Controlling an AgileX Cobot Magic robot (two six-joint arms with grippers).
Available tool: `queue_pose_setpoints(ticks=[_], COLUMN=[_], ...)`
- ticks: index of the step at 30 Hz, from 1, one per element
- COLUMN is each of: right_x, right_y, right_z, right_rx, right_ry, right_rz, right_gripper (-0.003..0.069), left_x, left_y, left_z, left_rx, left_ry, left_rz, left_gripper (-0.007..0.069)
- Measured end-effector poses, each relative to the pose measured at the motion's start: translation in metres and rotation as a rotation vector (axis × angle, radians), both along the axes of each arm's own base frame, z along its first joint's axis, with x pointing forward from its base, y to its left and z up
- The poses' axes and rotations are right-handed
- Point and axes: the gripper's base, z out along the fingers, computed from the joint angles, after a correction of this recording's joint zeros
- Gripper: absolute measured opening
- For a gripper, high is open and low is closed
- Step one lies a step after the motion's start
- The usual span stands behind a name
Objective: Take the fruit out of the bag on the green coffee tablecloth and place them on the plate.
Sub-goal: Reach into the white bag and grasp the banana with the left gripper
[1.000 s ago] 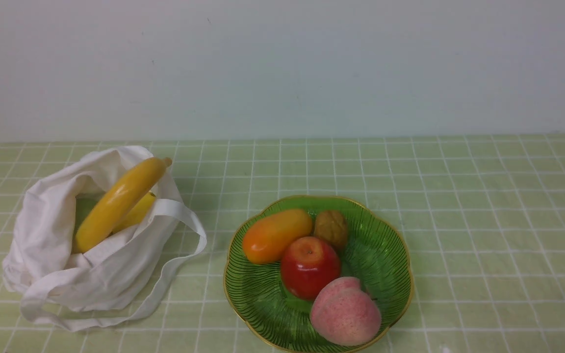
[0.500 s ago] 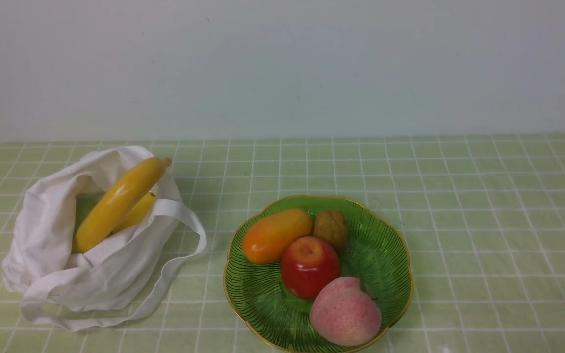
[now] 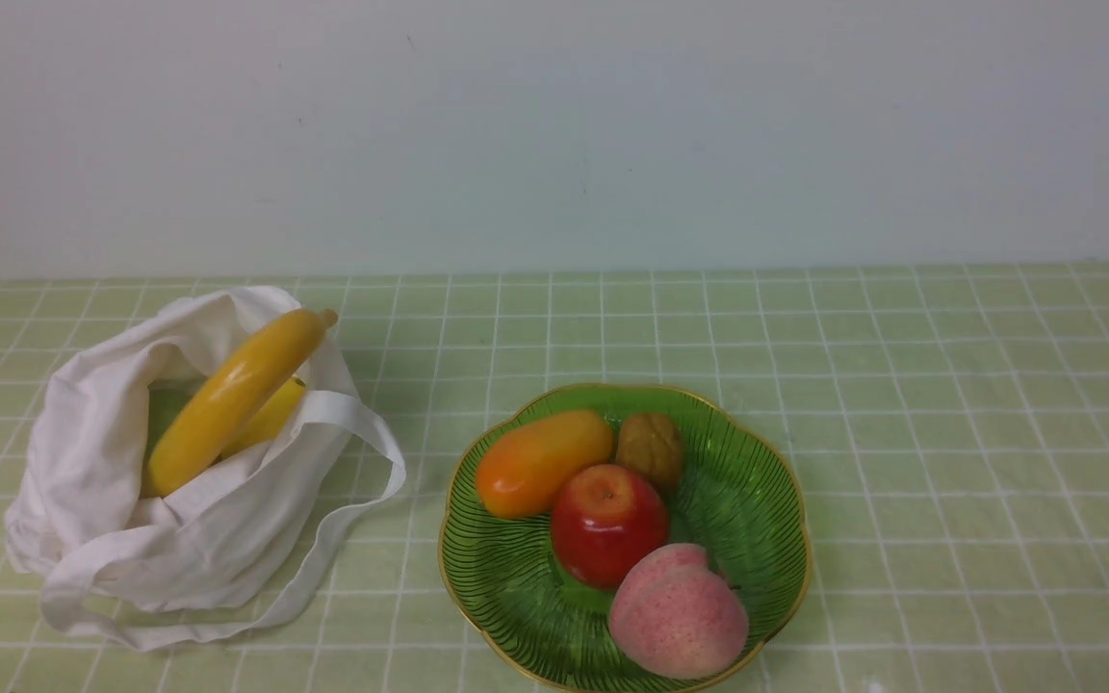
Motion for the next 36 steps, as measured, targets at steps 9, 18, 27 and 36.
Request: queue_pose_setpoints(ticks=[9,18,27,36], right_x=[0.0,0.0,0.0,0.0], right_y=[0.0,0.0,0.0,0.0], right_z=[0.0,0.0,0.0,0.0], right_rx=[0.0,0.0,0.0,0.0], right_ry=[0.0,0.0,0.0,0.0], right_rz=[0.0,0.0,0.0,0.0], right_gripper=[-0.0015,-0.0015,-0.0015,-0.0015], left_x=[0.0,-0.002,0.0,-0.003], left_y=[-0.007,-0.027,-0.022,-0.027], left_z=[0.001,0.014,0.021,0.078], left_rx=[-0.324,-1.287,-1.35,-1.16], left_ry=[0.022,0.135,0.038,-0.036], left_rz=[0.019,0.049,0.05,-0.088], left_gripper=[-0.0008,-0.0008,-0.0008,-0.0008])
